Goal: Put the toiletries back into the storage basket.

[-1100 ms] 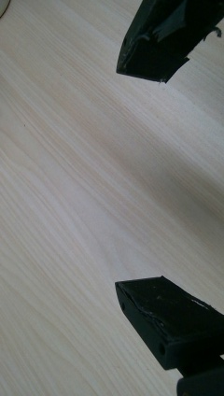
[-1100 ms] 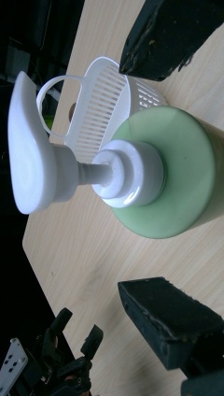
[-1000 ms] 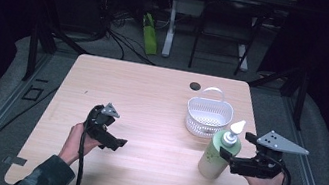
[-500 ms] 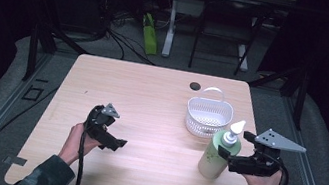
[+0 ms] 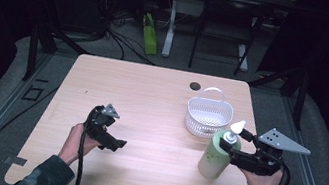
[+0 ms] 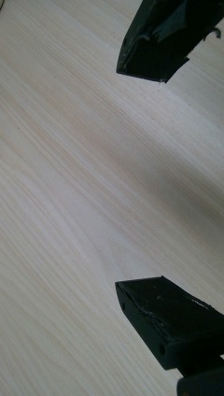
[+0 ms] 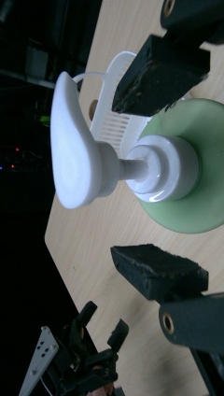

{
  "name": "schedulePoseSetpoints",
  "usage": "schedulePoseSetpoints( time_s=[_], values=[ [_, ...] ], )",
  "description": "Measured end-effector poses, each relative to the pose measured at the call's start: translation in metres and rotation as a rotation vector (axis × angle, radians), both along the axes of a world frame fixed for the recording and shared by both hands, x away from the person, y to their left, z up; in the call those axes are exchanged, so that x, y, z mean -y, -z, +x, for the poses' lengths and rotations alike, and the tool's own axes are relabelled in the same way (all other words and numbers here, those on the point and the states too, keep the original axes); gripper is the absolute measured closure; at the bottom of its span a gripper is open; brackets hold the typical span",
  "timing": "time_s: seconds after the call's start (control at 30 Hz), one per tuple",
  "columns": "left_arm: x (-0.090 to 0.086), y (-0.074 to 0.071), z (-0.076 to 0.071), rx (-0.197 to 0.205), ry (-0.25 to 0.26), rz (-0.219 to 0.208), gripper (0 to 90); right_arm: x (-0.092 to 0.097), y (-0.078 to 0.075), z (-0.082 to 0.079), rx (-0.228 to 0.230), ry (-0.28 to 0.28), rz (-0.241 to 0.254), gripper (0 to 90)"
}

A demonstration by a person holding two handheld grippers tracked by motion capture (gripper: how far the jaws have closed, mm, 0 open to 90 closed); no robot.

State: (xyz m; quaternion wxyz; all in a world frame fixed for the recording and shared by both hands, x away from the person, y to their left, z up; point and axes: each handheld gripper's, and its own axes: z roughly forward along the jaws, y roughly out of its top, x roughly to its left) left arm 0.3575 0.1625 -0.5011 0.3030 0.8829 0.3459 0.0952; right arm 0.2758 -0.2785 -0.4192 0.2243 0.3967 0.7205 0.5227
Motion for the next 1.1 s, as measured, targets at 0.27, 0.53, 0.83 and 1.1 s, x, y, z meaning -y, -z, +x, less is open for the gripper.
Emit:
schedulePoseSetpoints(
  time_s=[0.27,0.53,0.83,1.1],
  values=[
    [0.0,0.001,0.0,-0.006,-0.002,0.012,0.0,-0.005,0.006,-0.005,0.067,0.037,0.083,46.5],
    [0.001,0.001,0.0,-0.007,0.0,0.016,0.0,-0.005,0.01,-0.009,0.123,0.068,0.121,59.1],
    [0.003,0.002,0.0,-0.013,0.008,0.029,0.0,-0.001,0.013,-0.01,0.14,0.09,0.171,66.5],
    [0.003,0.002,0.0,-0.007,0.005,0.027,0.1,-0.001,0.015,-0.008,0.145,0.088,0.192,67.5]
  ],
)
